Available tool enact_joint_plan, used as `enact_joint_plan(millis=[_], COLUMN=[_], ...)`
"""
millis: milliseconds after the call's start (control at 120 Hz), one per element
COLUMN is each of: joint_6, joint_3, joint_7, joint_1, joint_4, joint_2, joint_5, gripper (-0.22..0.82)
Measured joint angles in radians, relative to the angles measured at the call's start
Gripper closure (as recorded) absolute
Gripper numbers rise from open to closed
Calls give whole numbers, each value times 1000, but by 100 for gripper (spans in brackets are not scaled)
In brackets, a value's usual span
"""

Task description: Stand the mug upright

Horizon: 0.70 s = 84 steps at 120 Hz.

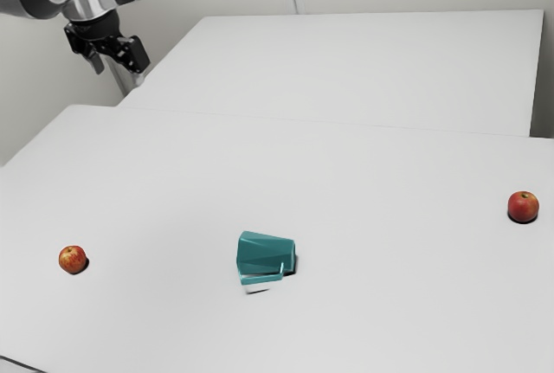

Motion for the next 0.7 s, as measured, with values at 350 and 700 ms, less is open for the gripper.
enact_joint_plan(millis=[350, 700], joint_6=[34, 43], joint_3=[6, 9], joint_7=[-20, -49], joint_1=[5, 61], joint_4=[-4, -271], joint_2=[62, 105], joint_5=[-26, -490], gripper=[0, 0])
